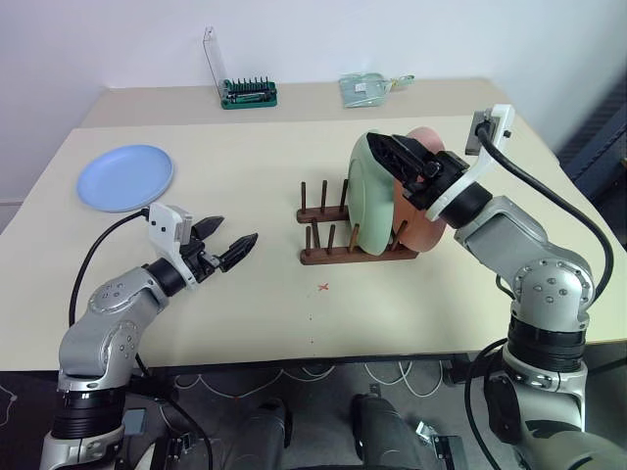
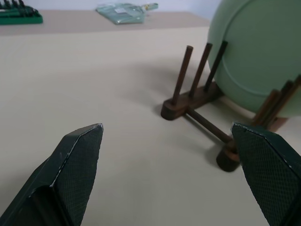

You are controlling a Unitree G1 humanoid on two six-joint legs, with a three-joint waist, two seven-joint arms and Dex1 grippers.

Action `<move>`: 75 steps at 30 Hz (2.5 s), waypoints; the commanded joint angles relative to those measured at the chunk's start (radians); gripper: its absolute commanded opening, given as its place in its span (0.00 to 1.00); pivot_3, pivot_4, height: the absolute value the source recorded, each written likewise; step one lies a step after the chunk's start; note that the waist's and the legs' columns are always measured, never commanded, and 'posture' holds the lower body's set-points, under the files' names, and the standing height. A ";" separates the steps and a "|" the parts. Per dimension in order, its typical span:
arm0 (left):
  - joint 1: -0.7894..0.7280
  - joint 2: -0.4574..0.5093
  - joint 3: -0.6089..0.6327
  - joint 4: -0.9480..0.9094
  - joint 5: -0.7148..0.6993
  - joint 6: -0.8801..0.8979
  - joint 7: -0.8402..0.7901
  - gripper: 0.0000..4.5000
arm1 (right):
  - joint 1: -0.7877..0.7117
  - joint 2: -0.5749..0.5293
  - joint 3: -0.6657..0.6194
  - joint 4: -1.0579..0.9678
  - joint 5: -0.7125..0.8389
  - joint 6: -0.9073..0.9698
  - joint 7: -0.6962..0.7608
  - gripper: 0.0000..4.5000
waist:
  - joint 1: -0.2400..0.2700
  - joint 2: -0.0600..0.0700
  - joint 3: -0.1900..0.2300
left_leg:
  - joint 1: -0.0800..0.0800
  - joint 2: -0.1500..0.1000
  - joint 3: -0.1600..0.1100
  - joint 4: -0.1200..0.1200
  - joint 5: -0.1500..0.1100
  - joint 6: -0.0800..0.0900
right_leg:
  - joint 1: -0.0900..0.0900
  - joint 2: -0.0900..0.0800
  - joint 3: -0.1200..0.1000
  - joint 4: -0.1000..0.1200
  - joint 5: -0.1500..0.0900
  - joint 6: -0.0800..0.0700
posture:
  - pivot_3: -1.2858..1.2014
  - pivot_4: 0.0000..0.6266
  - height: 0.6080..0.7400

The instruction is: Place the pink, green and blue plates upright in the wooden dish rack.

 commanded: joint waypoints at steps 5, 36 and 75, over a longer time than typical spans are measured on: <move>-0.008 0.005 0.010 -0.027 0.010 -0.028 0.006 1.00 | -0.120 -0.109 0.058 -0.041 -0.203 -0.109 0.168 0.78 | 0.000 0.001 0.001 | 0.000 0.000 0.000 0.000 0.000 0.000 | 0.000 0.000 0.000 0.000 0.000 0.000 | 0.52 0.24 1.00; -0.883 0.140 0.430 1.450 0.133 -0.180 0.791 0.81 | -0.208 -0.096 0.284 0.056 -0.720 -0.420 0.535 0.79 | -0.003 -0.002 0.000 | -0.001 -0.001 -0.001 0.000 0.001 -0.001 | -0.004 0.000 -0.002 0.003 0.000 0.001 | 0.52 0.24 1.00; -0.925 0.062 0.492 1.462 0.033 -0.152 0.818 0.61 | -0.143 -0.077 0.280 0.014 -0.777 -0.409 0.545 0.79 | -0.003 -0.003 0.000 | -0.001 -0.001 -0.001 0.002 0.001 -0.002 | -0.003 -0.001 -0.002 0.004 0.000 0.001 | 0.52 0.24 1.00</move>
